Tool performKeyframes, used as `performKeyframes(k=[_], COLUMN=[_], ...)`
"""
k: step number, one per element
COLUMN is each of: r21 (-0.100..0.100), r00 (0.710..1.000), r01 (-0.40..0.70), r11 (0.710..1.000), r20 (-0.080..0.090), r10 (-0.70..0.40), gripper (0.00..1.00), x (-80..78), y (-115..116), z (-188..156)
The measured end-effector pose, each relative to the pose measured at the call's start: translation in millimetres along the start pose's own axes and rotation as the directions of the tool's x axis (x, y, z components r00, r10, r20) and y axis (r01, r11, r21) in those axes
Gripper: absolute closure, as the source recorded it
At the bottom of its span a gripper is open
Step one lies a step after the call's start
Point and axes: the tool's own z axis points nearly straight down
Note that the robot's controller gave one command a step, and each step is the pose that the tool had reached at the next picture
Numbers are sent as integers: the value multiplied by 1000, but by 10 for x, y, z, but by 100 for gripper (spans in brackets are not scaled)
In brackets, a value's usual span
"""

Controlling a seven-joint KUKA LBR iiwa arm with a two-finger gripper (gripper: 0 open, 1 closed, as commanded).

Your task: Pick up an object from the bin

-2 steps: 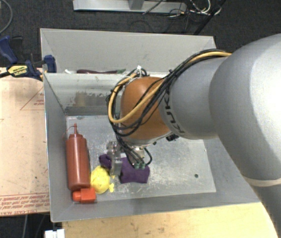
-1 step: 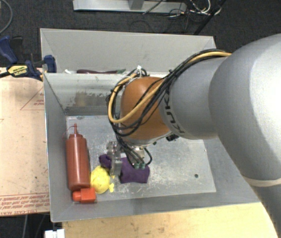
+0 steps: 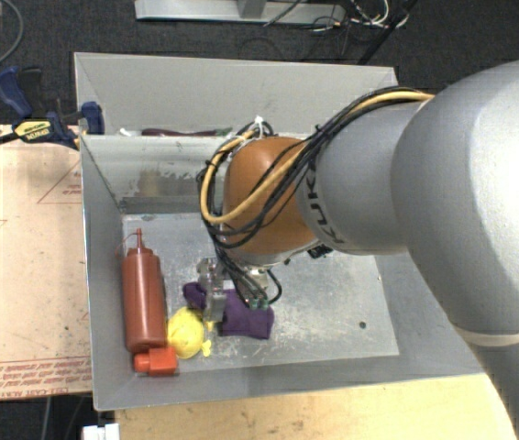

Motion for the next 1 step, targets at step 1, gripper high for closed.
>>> performKeyframes(k=[1], r21=[0], r00=[1000], r01=[-30], r11=[1000], r20=[1], r10=[30], gripper=[100], x=[-15], y=[32], z=[-553])
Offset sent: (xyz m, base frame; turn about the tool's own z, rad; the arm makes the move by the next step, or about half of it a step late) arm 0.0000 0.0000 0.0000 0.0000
